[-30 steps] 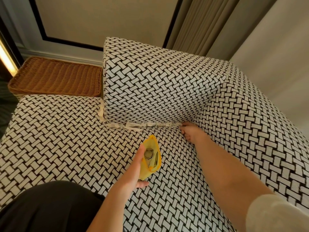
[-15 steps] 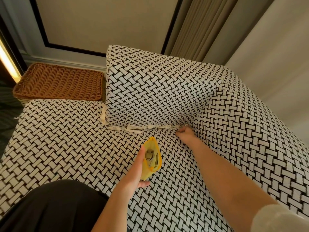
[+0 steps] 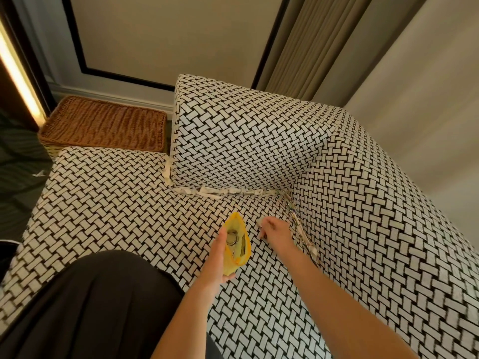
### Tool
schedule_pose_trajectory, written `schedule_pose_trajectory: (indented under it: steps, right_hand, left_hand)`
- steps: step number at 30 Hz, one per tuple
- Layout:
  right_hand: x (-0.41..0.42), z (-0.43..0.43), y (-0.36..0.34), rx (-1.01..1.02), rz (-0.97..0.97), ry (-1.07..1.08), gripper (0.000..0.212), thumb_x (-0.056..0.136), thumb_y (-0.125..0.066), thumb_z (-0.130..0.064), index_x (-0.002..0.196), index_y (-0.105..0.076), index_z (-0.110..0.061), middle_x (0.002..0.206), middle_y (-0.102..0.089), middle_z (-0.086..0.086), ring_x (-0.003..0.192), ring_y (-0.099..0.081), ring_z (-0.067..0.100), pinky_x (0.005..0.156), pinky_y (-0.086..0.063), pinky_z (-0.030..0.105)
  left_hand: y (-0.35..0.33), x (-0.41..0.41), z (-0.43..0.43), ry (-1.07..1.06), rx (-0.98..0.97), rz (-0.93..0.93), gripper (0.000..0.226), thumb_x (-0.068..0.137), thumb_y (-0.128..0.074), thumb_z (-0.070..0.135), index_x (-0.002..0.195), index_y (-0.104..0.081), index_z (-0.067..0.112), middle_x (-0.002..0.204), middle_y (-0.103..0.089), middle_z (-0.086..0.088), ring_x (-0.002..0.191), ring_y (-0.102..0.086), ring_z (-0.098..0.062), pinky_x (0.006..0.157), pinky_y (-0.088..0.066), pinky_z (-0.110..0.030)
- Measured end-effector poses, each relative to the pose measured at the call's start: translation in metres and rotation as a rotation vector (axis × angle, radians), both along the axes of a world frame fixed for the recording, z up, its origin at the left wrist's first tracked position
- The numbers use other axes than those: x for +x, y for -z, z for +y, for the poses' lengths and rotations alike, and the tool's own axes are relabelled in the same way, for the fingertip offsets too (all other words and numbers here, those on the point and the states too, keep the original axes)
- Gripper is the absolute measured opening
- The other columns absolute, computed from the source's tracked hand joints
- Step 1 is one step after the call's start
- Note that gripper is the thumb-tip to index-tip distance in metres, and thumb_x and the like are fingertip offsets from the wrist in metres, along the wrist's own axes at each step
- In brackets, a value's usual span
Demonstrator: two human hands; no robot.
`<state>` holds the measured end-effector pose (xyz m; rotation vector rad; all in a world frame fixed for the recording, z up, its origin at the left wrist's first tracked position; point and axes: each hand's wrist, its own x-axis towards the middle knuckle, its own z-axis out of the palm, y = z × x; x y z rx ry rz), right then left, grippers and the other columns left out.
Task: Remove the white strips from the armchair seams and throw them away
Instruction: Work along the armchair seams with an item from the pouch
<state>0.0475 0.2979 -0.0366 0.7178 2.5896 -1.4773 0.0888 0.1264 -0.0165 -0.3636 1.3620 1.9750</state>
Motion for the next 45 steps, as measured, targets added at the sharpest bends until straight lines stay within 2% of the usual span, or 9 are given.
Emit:
schedule_pose_trajectory:
  steps: [3, 5, 12, 16, 20, 25, 28, 34, 45]
  right_hand:
    - [0.031, -0.021, -0.011, -0.190, 0.113, 0.123, 0.030, 0.095, -0.049, -0.021, 0.077, -0.060, 0.001, 0.060, -0.044, -0.001, 0.058, -0.036, 0.013, 0.056, -0.033, 0.025]
    - [0.051, -0.028, -0.021, -0.243, 0.168, 0.193, 0.028, 0.094, -0.051, -0.019, 0.069, -0.055, -0.006, 0.059, -0.041, -0.001, 0.057, -0.034, 0.012, 0.056, -0.034, 0.023]
    - [0.092, -0.043, -0.067, -0.152, 0.278, -0.023, 0.013, 0.088, -0.060, -0.019, 0.078, -0.068, -0.021, 0.056, -0.053, -0.008, 0.054, -0.040, 0.007, 0.052, -0.036, 0.015]
    - [0.094, -0.044, -0.070, 0.005, 0.270, -0.233, 0.018, 0.092, -0.054, -0.015, 0.084, -0.069, -0.023, 0.065, -0.063, -0.001, 0.049, -0.040, 0.003, 0.048, -0.034, 0.013]
    - [0.075, -0.023, -0.054, 0.085, 0.241, -0.051, 0.017, 0.094, -0.050, -0.015, 0.101, -0.065, -0.016, 0.067, -0.057, -0.005, 0.050, -0.039, 0.000, 0.044, -0.034, 0.012]
    - [0.035, 0.025, -0.016, 0.223, 0.049, 0.104, 0.022, 0.092, -0.051, -0.010, 0.112, -0.060, -0.011, 0.078, -0.056, -0.004, 0.066, -0.055, 0.016, 0.046, -0.042, 0.018]
    - [0.020, 0.049, 0.003, 0.326, -0.036, 0.150, 0.028, 0.091, -0.053, -0.009, 0.119, -0.057, -0.008, 0.087, -0.059, 0.003, 0.065, -0.057, 0.016, 0.047, -0.043, 0.019]
    - [-0.002, 0.067, 0.018, 0.520, -0.080, 0.242, 0.014, 0.091, -0.053, -0.011, 0.103, -0.059, -0.005, 0.083, -0.061, 0.009, 0.068, -0.060, 0.022, 0.064, -0.057, 0.035]
    - [-0.021, 0.071, 0.020, 0.727, -0.200, 0.236, 0.021, 0.093, -0.051, -0.015, 0.101, -0.066, -0.003, 0.088, -0.066, 0.013, 0.070, -0.055, 0.022, 0.058, -0.044, 0.027]
  left_hand:
    - [0.000, 0.015, 0.004, -0.110, -0.012, -0.018, 0.046, 0.089, -0.031, 0.059, 0.122, -0.041, 0.029, 0.117, -0.050, -0.004, 0.098, -0.052, -0.021, 0.088, -0.044, -0.043]
    - [-0.002, 0.021, 0.007, -0.123, -0.088, 0.002, 0.036, 0.091, -0.034, 0.055, 0.111, -0.043, 0.026, 0.107, -0.051, -0.004, 0.091, -0.054, -0.021, 0.082, -0.049, -0.042]
    - [-0.002, 0.030, 0.008, -0.079, -0.152, 0.116, 0.042, 0.081, -0.034, 0.065, 0.095, -0.051, 0.029, 0.101, -0.057, -0.002, 0.093, -0.057, -0.021, 0.091, -0.049, -0.046]
    - [0.003, 0.033, 0.011, -0.015, -0.175, 0.150, 0.069, 0.070, -0.033, 0.074, 0.111, -0.052, 0.023, 0.112, -0.058, -0.004, 0.100, -0.057, -0.020, 0.096, -0.045, -0.044]
    - [0.006, 0.028, 0.010, -0.029, -0.133, 0.118, 0.049, 0.085, -0.032, 0.063, 0.114, -0.043, 0.026, 0.102, -0.053, 0.004, 0.093, -0.053, -0.013, 0.091, -0.044, -0.037]
    - [0.013, 0.026, 0.009, -0.005, -0.105, 0.133, 0.074, 0.069, -0.035, 0.071, 0.122, -0.046, 0.020, 0.108, -0.056, 0.002, 0.095, -0.054, -0.010, 0.084, -0.043, -0.031]
    - [0.016, 0.022, 0.009, -0.016, -0.075, 0.131, 0.070, 0.071, -0.036, 0.069, 0.121, -0.045, 0.022, 0.110, -0.056, 0.002, 0.095, -0.054, -0.008, 0.085, -0.042, -0.031]
    - [0.016, 0.020, 0.010, -0.026, -0.056, 0.116, 0.037, 0.092, -0.033, 0.053, 0.112, -0.042, 0.023, 0.094, -0.053, 0.009, 0.084, -0.051, -0.003, 0.065, -0.040, -0.021]
    - [0.014, 0.017, 0.011, -0.012, -0.043, 0.153, 0.060, 0.071, -0.034, 0.064, 0.114, -0.044, 0.022, 0.098, -0.055, 0.008, 0.087, -0.054, -0.005, 0.068, -0.043, -0.023]
